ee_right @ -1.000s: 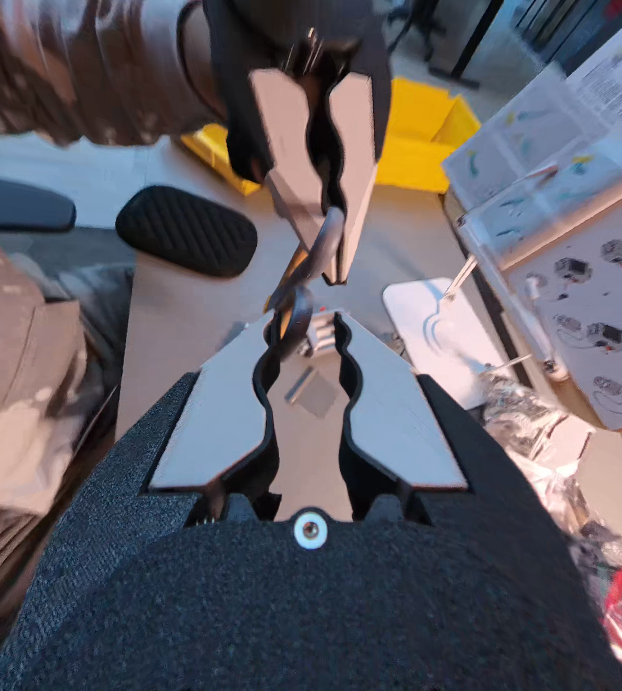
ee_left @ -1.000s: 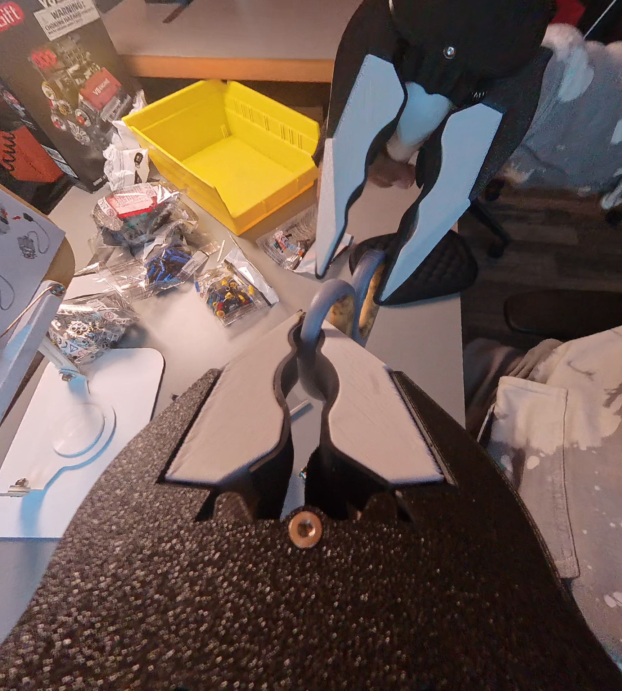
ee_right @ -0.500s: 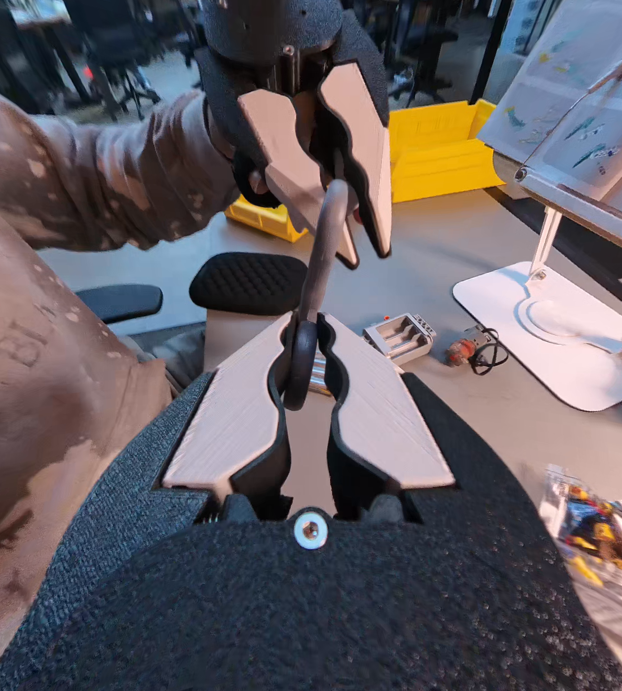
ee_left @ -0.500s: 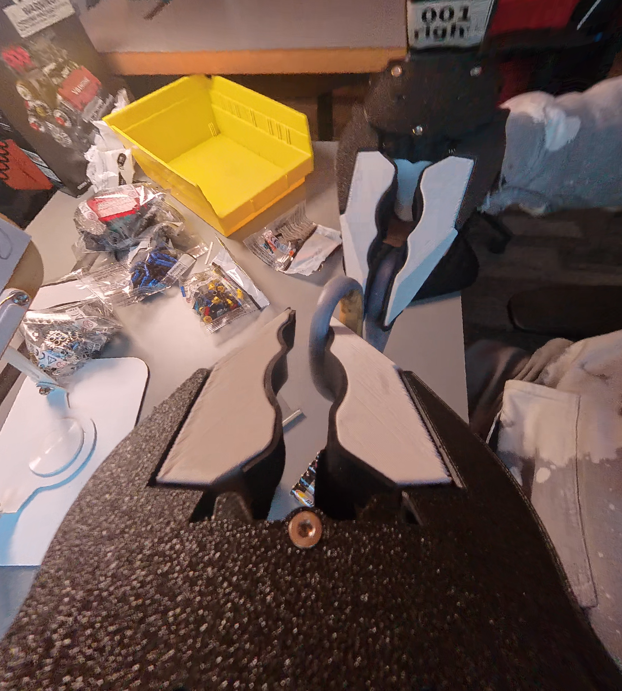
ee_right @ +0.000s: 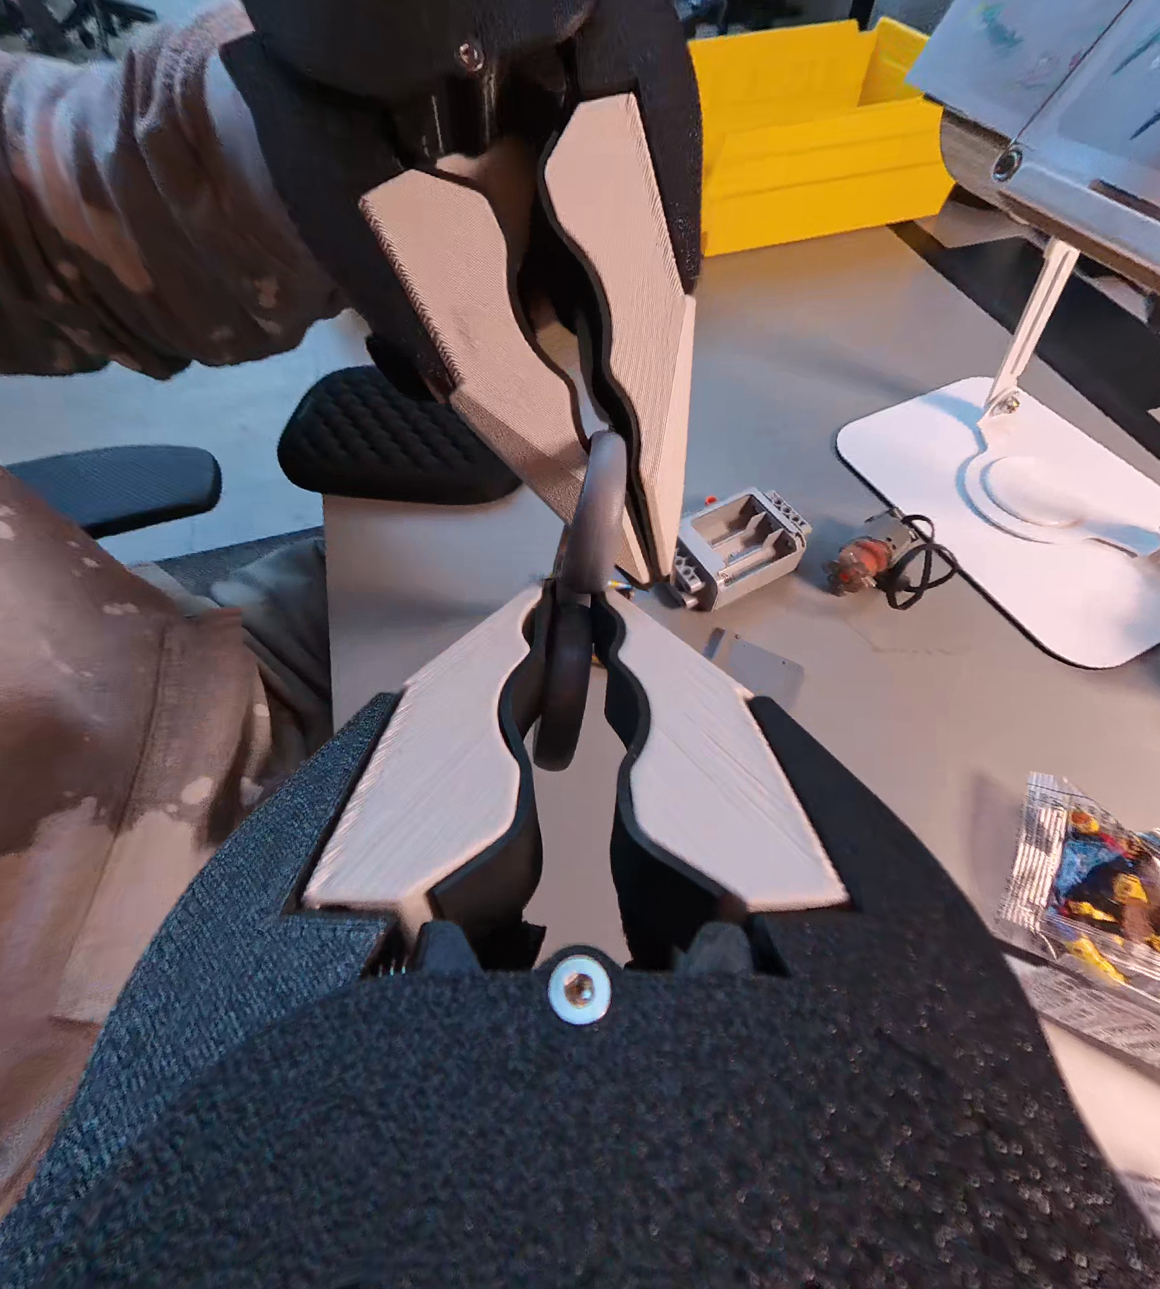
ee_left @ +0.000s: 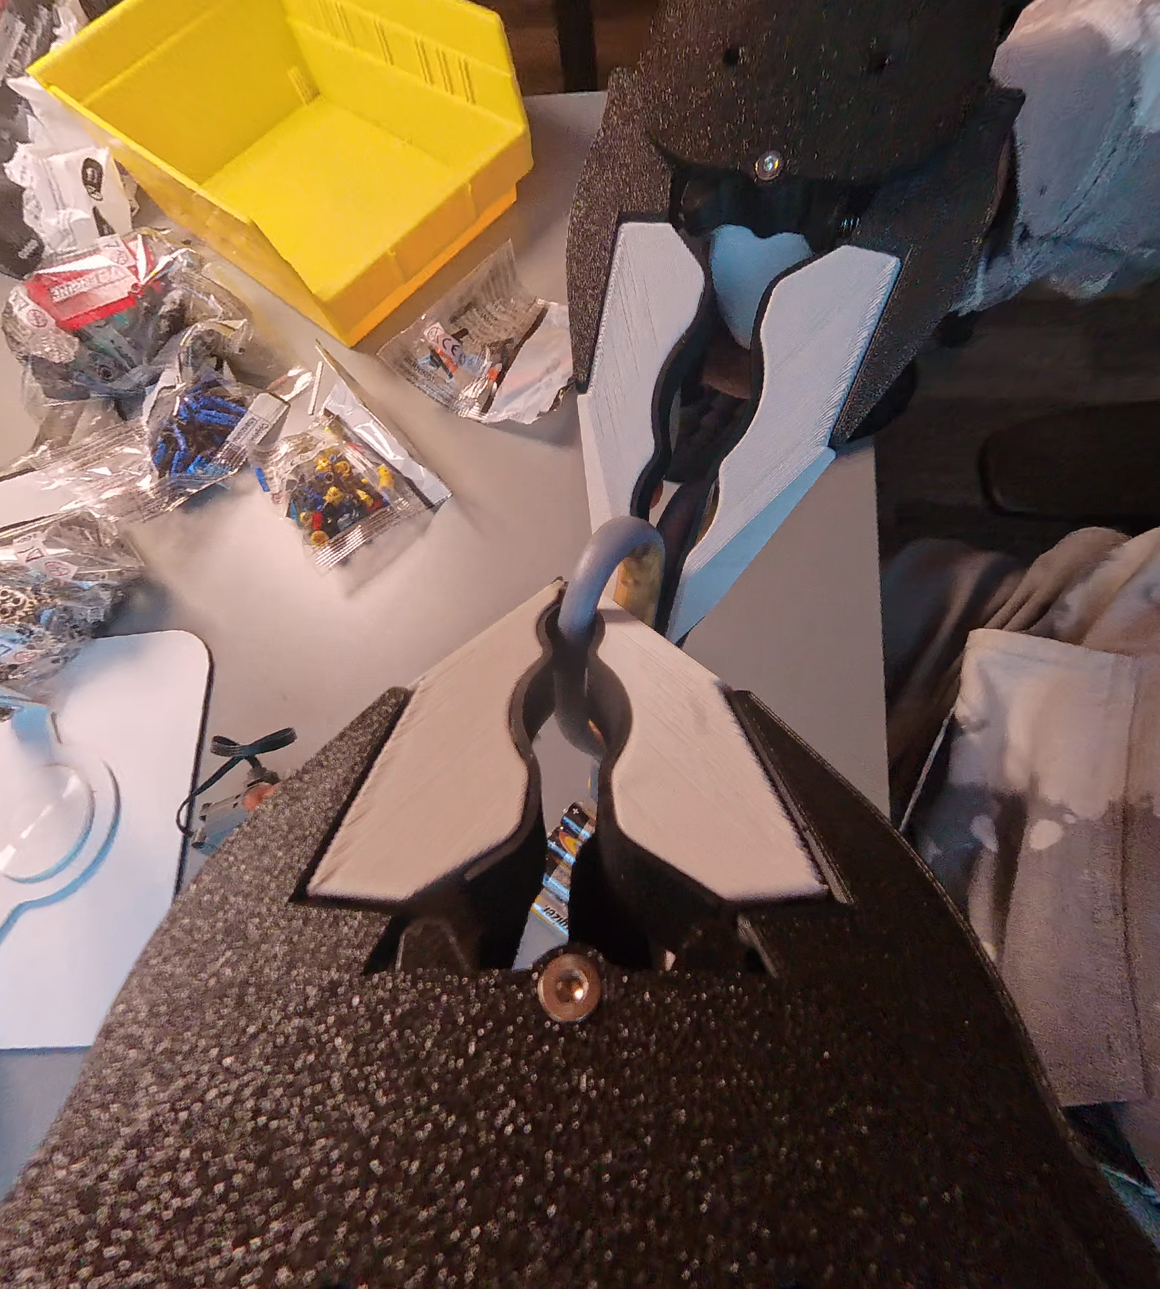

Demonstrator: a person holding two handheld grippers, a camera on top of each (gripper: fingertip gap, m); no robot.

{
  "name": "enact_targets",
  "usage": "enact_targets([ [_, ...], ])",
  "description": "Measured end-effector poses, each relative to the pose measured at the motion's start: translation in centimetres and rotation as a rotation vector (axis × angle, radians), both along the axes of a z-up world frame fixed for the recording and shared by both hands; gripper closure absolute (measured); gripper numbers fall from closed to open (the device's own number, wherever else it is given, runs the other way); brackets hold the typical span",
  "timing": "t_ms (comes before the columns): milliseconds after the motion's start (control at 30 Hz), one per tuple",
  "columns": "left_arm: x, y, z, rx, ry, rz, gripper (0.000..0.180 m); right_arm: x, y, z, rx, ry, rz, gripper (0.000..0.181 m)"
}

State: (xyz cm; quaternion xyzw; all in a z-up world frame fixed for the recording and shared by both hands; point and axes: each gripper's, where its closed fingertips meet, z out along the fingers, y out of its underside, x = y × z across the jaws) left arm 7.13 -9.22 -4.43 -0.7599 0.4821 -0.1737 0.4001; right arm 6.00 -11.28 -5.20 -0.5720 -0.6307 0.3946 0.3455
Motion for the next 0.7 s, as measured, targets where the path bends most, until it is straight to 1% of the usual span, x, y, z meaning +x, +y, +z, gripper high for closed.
enact_targets([
  [233, 0.3, 0.2, -0.7, 0.027, 0.027, 0.022, 0.18, 0.4, 0.2, -0.8, -0.006, -0.011, -0.016, 0.172],
  [400, 1.0, 0.4, -1.0, 0.025, 0.004, 0.017, 0.18, 1.1, 0.2, -1.1, -0.032, 0.033, -0.02, 0.172],
  [567, 1.4, 1.7, -1.4, -0.006, -0.046, 0.065, 0.16, 1.9, 0.5, -1.6, -0.122, 0.079, -0.06, 0.172],
  [633, 1.3, 2.6, -1.7, 0.017, -0.03, 0.1, 0.146, 2.2, 0.9, -2.1, -0.193, 0.088, -0.091, 0.172],
  [700, 1.6, 3.2, -2.1, 0.038, 0.006, 0.112, 0.139, 2.7, 1.1, -2.5, -0.248, 0.095, -0.111, 0.172],
])
